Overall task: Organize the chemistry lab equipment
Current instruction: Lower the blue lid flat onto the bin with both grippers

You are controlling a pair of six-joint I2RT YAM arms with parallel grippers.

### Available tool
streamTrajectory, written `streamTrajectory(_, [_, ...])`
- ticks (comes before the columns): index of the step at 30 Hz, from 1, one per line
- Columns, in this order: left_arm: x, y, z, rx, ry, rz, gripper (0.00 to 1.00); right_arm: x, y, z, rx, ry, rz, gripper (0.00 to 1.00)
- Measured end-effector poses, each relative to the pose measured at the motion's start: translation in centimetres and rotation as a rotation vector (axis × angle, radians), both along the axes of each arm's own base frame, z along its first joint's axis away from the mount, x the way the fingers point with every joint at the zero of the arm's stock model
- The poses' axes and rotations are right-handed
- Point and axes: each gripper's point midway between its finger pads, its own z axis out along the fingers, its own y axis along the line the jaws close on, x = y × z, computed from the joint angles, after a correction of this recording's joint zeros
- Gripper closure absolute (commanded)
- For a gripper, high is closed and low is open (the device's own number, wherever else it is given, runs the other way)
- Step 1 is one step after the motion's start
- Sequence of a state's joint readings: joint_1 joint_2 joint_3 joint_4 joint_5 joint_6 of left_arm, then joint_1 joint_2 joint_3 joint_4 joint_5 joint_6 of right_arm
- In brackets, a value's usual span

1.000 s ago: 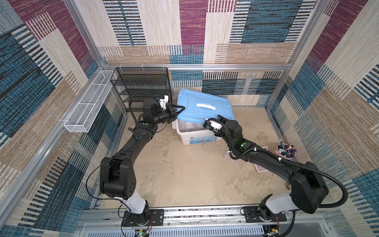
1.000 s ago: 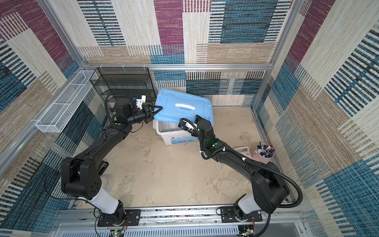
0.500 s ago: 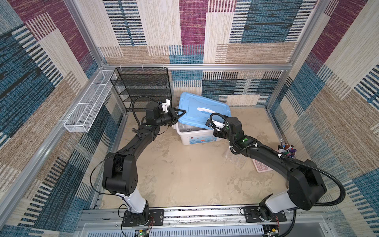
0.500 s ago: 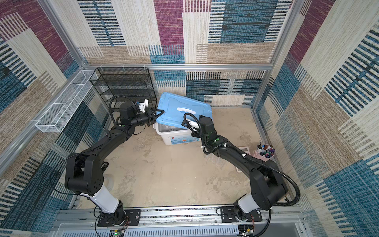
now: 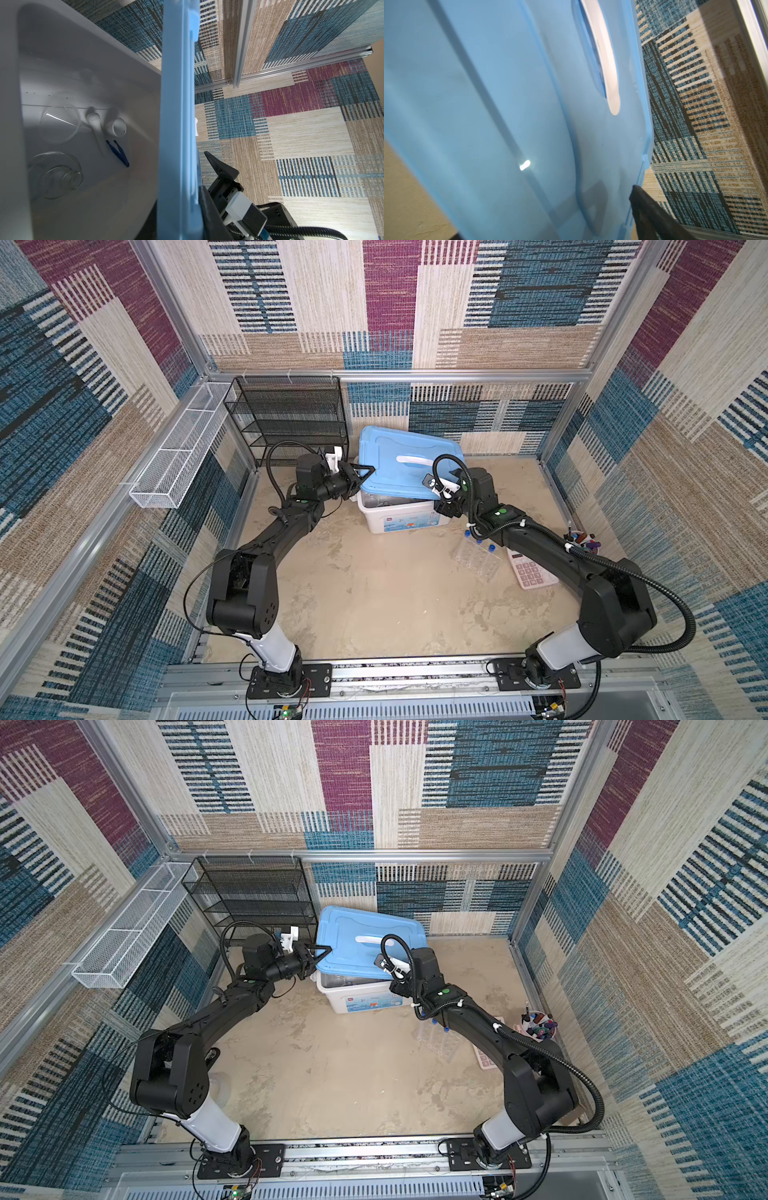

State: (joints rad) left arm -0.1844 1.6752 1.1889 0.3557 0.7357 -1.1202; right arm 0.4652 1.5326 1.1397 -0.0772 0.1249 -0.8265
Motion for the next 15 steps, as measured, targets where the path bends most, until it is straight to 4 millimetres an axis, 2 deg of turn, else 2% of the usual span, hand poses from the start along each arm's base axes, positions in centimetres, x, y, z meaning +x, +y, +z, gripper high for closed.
streamTrajectory(8, [0.7,0.4,0.0,-0.025,-0.005,0.051,0.78,-0.2,0.4,-0.1,0.062,0.044,0.024,0.09])
streamTrajectory(15, [0.8,0.1,-0.2,-0.038,0.000,0.054,0.78,-1.6,0.8,-0.4,0.118,0.109,0.057,0.07])
